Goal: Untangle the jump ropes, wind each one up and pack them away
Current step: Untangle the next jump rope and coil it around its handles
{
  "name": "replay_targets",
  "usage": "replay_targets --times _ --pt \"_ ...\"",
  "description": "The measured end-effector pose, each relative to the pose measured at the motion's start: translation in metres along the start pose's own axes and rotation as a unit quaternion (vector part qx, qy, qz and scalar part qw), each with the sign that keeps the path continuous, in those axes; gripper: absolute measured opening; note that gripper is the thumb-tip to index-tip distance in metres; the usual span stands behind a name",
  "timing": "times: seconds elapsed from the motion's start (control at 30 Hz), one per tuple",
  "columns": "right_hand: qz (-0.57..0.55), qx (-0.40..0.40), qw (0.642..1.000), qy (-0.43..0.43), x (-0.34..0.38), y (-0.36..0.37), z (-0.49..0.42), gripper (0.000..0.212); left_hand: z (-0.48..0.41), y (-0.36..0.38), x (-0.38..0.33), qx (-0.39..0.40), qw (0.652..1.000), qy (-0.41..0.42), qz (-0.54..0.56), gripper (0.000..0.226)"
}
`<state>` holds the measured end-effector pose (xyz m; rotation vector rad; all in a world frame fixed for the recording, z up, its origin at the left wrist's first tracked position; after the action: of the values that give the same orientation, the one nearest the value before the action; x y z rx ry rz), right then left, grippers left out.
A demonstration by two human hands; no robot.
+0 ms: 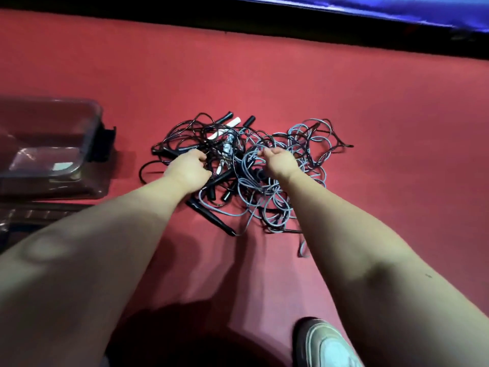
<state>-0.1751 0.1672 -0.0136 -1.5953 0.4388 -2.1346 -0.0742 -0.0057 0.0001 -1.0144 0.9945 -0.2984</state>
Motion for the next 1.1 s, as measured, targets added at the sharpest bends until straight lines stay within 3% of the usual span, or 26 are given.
replay_targets --times 0.1,0.2,0.3,0.43,0.5,0.57,0.6,0.7,0.73,0.83,0.87,0.9,0.97,1.0,1.1 --pt "0.021 -0.014 0.98 -0.196 0.056 -0.028 0.024 0.024 -0.001 -0.006 -0.012 -0.023 0.995 0.015 0.096 0.085" --pt "-0.018 0.067 0.947 -0.313 0.118 -0.065 0.064 0.024 0.008 -0.024 -0.043 -0.035 0.977 0.07 0.197 0.096" --pt "-0.082 0.154 0.919 -0.352 0.159 -0.083 0.095 0.023 0.021 -0.038 -0.07 0.019 0.942 0.077 0.326 0.069" --pt "-0.172 0.199 0.89 -0.373 0.206 -0.101 0.137 0.025 0.05 -0.056 -0.09 0.049 0.906 0.102 0.407 0.019" --pt "-0.227 0.191 0.879 -0.372 0.229 -0.116 0.156 0.027 0.065 -0.068 -0.094 0.078 0.894 0.111 0.428 0.019" --pt "-0.291 0.169 0.869 -0.363 0.254 -0.133 0.177 0.03 0.077 -0.085 -0.098 0.04 0.89 0.135 0.434 0.025" --pt "-0.326 0.157 0.861 -0.357 0.266 -0.141 0.185 0.03 0.08 -0.093 -0.1 0.006 0.871 0.125 0.475 0.034" --pt "-0.379 0.105 0.851 -0.348 0.298 -0.166 0.21 0.029 0.089 -0.135 -0.103 -0.058 0.764 0.056 0.64 0.056" --pt "-0.351 0.072 0.865 -0.352 0.305 -0.17 0.215 0.028 0.09 -0.147 -0.103 -0.069 0.775 0.072 0.624 0.057" --pt "-0.184 -0.012 0.906 -0.382 0.31 -0.167 0.225 0.028 0.107 -0.168 -0.099 -0.009 0.931 0.173 0.321 0.028" --pt "-0.169 -0.016 0.907 -0.386 0.31 -0.165 0.229 0.029 0.118 -0.169 -0.094 0.038 0.962 0.157 0.221 0.019" --pt "-0.18 -0.008 0.904 -0.387 0.309 -0.163 0.234 0.029 0.122 -0.168 -0.085 0.062 0.979 0.137 0.136 0.026" --pt "-0.202 0.011 0.896 -0.395 0.31 -0.161 0.244 0.029 0.118 -0.172 -0.069 -0.013 0.991 0.128 0.033 0.031" --pt "-0.193 0.011 0.894 -0.404 0.311 -0.159 0.248 0.029 0.112 -0.177 -0.061 -0.066 0.989 0.12 0.063 0.03" --pt "-0.193 0.013 0.887 -0.42 0.315 -0.157 0.256 0.029 0.111 -0.185 -0.055 -0.068 0.935 0.091 0.336 0.046"
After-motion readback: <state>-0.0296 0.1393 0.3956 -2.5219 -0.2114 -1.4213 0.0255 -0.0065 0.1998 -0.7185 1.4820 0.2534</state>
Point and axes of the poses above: each hand's wrist, its own z-axis away from the middle knuckle, its own y-axis out of the palm, x = y × z, the point moved 3 cm from there along -z, towards the middle knuckle, and after that the axes turned 14 degrees about -x, right-handed, at the moved point
